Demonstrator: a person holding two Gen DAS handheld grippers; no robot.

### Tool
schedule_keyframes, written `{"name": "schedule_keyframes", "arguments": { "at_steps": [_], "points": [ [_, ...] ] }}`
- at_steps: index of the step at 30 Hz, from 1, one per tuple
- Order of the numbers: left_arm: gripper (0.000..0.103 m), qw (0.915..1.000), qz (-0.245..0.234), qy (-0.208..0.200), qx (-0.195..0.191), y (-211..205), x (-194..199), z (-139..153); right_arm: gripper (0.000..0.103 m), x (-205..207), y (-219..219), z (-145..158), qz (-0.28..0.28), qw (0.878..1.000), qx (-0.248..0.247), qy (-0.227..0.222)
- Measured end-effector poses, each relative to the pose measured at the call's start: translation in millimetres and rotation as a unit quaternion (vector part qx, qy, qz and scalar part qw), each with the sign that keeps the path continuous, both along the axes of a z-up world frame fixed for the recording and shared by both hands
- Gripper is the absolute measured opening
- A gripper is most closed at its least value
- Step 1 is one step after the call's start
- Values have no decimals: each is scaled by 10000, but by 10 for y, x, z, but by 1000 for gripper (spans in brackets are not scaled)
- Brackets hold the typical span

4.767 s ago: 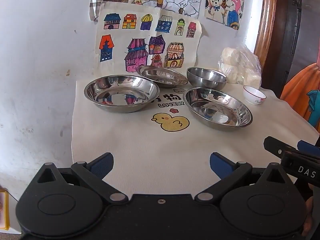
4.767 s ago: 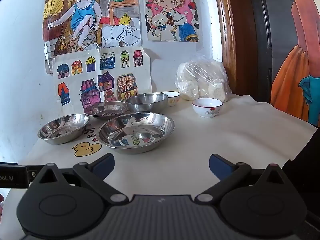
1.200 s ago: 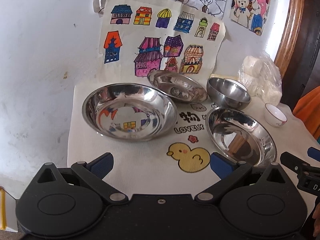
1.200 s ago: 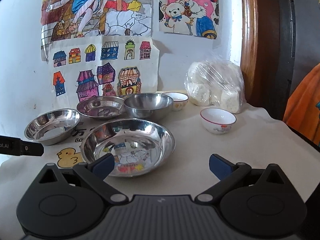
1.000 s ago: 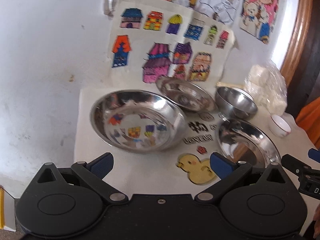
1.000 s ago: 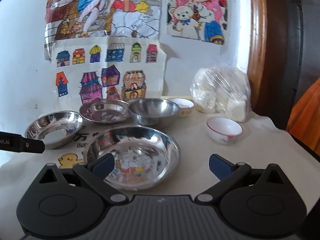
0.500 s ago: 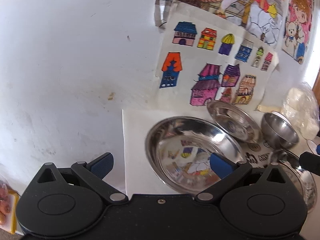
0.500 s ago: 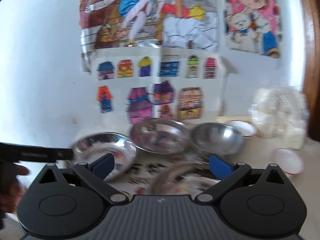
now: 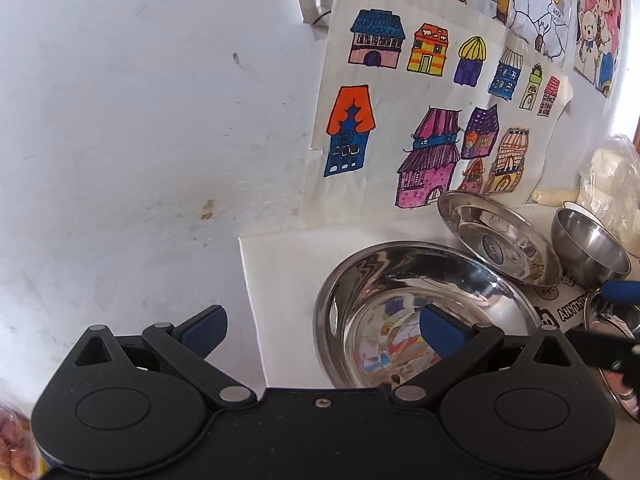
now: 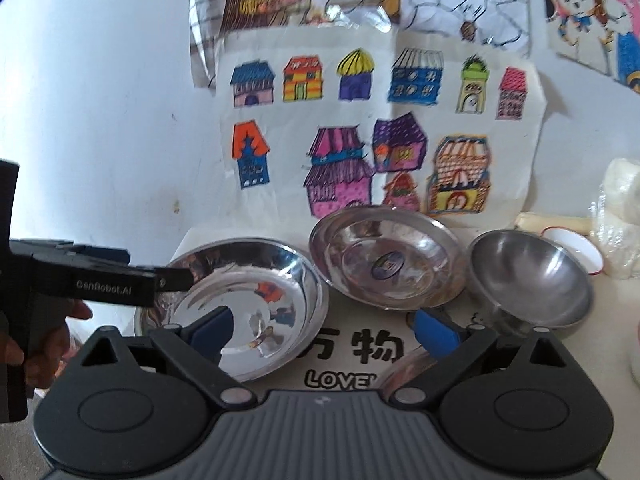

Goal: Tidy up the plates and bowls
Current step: 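Move the left tool to the rim of the large steel plate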

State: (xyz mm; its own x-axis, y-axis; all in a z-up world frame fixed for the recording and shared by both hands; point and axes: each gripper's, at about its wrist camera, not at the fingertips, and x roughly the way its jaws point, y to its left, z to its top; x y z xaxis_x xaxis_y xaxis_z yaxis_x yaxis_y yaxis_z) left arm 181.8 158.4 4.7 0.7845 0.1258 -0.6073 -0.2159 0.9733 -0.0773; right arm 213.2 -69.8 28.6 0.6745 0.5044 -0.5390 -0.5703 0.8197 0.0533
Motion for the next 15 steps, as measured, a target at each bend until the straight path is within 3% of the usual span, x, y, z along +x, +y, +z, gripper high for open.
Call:
{"name": "schedule_keyframes", "arguments": {
  "at_steps": [11, 15],
  "points": [
    [90, 9994, -47, 26, -338, 36, 59, -83, 84, 73, 239, -95, 198, 9996, -89, 207],
    [81, 9990, -42, 59, -433, 48, 67, -102, 78, 87, 306, -133, 179, 9992, -163, 306]
  ]
}}
